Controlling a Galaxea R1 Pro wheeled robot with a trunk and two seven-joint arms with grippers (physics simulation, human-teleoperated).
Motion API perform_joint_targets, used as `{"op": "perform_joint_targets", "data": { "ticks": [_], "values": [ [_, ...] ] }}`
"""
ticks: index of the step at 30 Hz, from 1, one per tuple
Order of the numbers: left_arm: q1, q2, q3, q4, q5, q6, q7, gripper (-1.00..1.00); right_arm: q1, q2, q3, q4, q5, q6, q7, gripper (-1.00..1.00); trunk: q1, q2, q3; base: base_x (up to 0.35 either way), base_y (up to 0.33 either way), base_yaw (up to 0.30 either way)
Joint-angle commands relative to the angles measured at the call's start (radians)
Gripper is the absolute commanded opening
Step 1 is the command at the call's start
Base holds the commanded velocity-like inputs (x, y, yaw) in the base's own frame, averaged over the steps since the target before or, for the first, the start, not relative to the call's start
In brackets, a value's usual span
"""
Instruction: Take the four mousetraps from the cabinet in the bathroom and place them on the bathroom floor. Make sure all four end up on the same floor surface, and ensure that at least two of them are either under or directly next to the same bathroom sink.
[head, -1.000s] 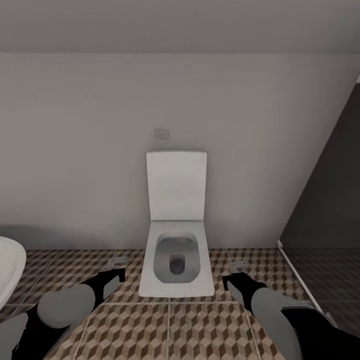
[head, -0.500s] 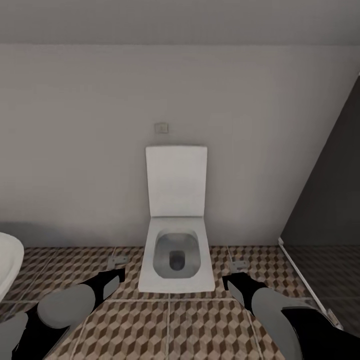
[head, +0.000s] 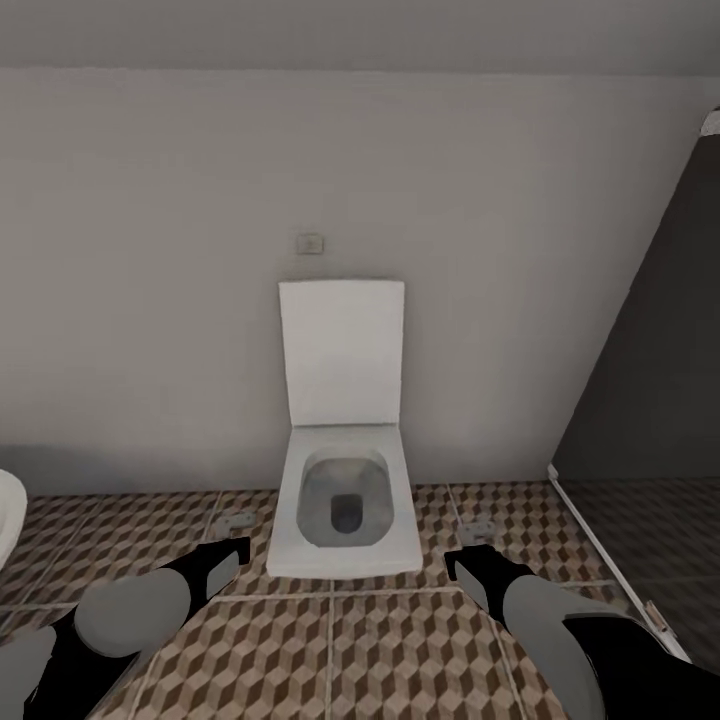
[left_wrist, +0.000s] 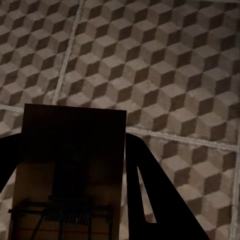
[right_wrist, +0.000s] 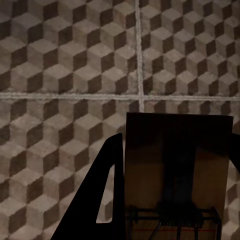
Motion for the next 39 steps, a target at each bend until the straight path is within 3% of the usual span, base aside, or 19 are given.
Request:
{"op": "perform_joint_targets", "data": {
  "ticks": [1, 24, 28, 33, 39],
  "values": [
    [-0.001, 0.001, -0.008, -0.003, 0.004, 0.002, 0.003, -1.0, 0.0, 0.0, 0.0, -0.002, 0.009, 0.009, 0.0, -1.0, 0.004, -0.008, -0.004, 0.0, 0.0, -0.024],
    [-0.001, 0.003, -0.008, -0.001, 0.004, 0.002, 0.003, -1.0, 0.0, -0.004, 0.0, -0.003, 0.011, 0.005, -0.001, -1.0, 0.092, -0.169, -0.076, 0.0, 0.0, -0.002],
    [-0.001, 0.02, -0.008, 0.003, 0.004, 0.002, 0.003, -1.0, 0.0, -0.007, 0.0, -0.004, 0.011, -0.019, -0.005, -1.0, 0.107, -0.197, -0.089, 0.0, 0.0, 0.0],
    [-0.001, 0.032, -0.008, 0.002, 0.004, 0.003, 0.003, -1.0, 0.0, -0.014, -0.003, -0.009, 0.003, -0.031, -0.02, -1.0, 0.107, -0.197, -0.089, 0.0, 0.0, 0.0],
    [-0.001, 0.03, -0.007, 0.0, 0.004, 0.005, 0.003, -1.0, 0.0, -0.022, -0.007, -0.011, 0.0, -0.032, -0.087, -1.0, 0.107, -0.197, -0.089, 0.0, 0.0, 0.0]
  ]
}}
